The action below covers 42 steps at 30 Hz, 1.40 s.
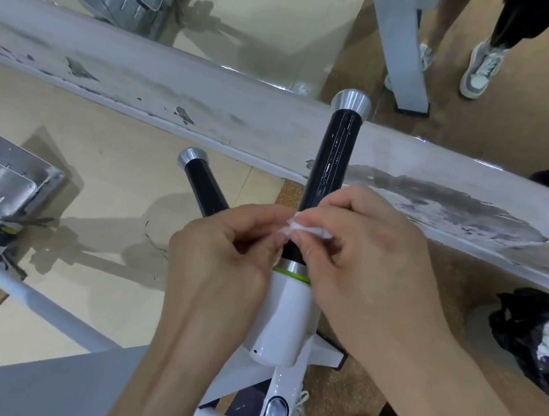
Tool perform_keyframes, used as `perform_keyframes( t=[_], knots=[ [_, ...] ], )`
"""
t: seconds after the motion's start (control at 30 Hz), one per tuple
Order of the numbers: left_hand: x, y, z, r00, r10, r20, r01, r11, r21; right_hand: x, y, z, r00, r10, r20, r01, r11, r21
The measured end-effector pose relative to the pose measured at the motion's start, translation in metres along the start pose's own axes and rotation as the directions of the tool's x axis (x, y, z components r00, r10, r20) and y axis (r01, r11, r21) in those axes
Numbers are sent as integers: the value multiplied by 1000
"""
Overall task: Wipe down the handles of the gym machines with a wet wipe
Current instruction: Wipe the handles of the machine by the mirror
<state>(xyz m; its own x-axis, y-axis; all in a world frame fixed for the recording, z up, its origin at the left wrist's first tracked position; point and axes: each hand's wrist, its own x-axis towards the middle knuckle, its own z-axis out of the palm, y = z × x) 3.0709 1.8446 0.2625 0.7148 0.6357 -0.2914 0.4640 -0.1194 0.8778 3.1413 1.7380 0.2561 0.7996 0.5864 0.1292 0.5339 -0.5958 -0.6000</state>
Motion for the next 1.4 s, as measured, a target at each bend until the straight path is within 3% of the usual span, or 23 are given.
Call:
perform_keyframes(
  t=[0.07,0.17,0.37,0.57,0.77,0.87,1.1,1.27,1.4],
  knots=[
    [0,1,0,999,-33,9,34,993,-112,-6,-6,0,1000,-18,3,18,996,-88],
    [-2,2,-3,999,0,54,7,992,-124,-9,-9,-1,999,-24,42,29,994,-106],
    [-15,2,-2,999,1,33,3,993,-121,5,7,2,998,-63,27,62,998,30],
    [-19,-1,13,998,48,-35,-40,979,201,14,19,8,990,74,-118,-53,984,172],
    [-22,-5,28,977,185,-104,-134,919,370,7,12,-3,996,75,48,-82,981,177],
    [-23,-9,31,966,229,-121,-159,893,421,32,21,-3,997,75,-10,-74,995,62],
    [-21,-10,32,949,279,-150,-193,885,425,20,18,-7,984,43,174,-66,989,130],
    [-22,-9,33,949,265,-169,-178,896,406,36,24,-5,993,102,52,-106,990,94],
    [-22,-10,32,941,292,-170,-202,890,408,25,14,-8,967,137,217,-182,962,202]
  ],
)
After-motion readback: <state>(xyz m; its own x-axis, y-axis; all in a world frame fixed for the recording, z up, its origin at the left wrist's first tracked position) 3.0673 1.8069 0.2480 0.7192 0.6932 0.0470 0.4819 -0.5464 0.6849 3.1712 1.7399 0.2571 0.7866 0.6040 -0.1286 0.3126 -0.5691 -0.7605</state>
